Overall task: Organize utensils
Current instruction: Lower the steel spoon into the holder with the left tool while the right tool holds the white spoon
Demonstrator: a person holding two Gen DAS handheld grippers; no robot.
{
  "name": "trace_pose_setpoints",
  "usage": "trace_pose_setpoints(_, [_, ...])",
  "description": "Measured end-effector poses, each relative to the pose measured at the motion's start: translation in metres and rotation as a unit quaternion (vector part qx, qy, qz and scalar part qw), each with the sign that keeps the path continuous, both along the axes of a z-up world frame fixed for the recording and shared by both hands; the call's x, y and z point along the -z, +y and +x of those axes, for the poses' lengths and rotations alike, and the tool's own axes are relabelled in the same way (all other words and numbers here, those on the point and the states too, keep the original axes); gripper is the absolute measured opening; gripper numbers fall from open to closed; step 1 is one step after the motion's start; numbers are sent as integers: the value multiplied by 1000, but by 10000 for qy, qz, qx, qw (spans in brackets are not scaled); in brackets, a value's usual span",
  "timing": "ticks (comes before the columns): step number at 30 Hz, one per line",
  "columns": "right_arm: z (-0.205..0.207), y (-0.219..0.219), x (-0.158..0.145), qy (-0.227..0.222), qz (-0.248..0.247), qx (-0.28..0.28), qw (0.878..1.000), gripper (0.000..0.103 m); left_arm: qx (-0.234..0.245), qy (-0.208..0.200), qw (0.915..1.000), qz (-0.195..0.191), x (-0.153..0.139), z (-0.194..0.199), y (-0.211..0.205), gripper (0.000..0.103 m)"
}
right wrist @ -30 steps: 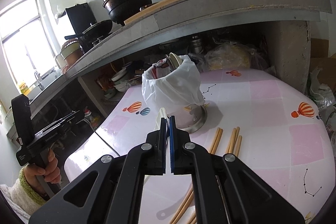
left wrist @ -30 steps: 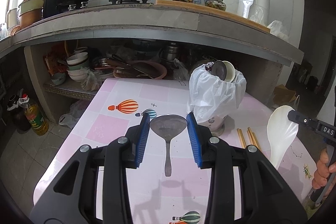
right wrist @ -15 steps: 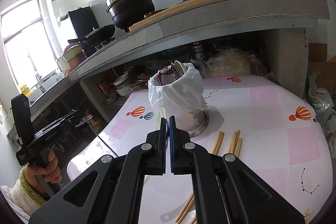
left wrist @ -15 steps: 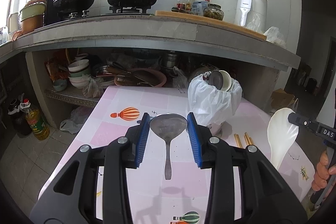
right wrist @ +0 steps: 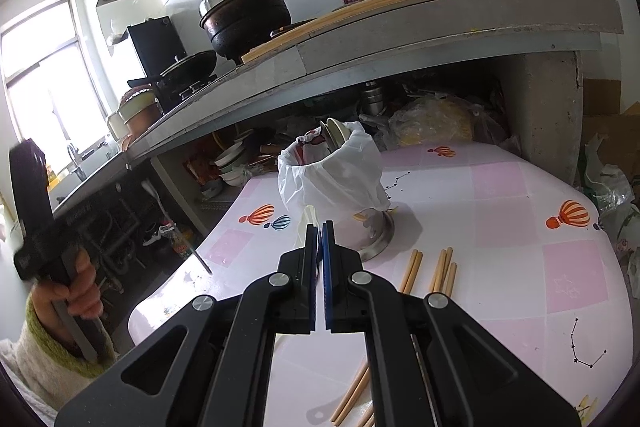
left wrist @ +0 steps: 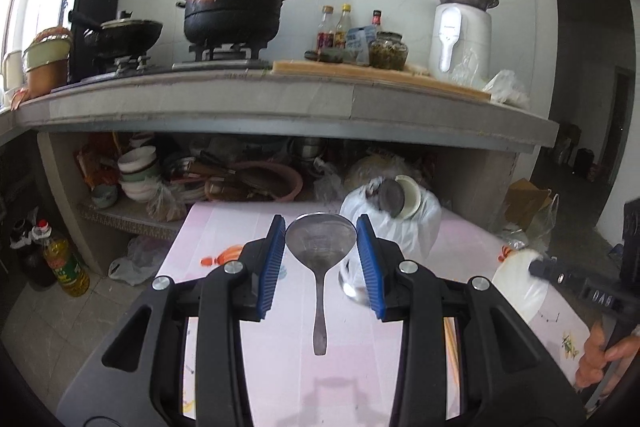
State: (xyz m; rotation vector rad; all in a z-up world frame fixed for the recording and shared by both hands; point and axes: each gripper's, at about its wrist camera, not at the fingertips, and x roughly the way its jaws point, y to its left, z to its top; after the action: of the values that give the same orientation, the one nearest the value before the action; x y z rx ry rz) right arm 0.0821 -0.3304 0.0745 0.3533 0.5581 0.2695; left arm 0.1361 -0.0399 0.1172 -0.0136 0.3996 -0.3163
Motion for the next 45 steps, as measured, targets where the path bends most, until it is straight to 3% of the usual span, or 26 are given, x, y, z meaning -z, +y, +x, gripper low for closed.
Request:
trace_pose_setpoints(12, [4,-17,11,121,194,110,9997,3,392,-609,9970,-256,-80,51,-36,35])
trace_pose_setpoints(18, [9,-20,15,187,232,148,9994,3,577,-536,9960,-432,-91,97,-65,35])
trace_pose_setpoints(31, [15,-24,22,292,269,178,9991,3,782,92,9969,46,-30,168,-125,35])
trace_pose_setpoints(45, [15,-30,28,379,349,225,9984,3,679,382,9956,524,28,192,-143,35])
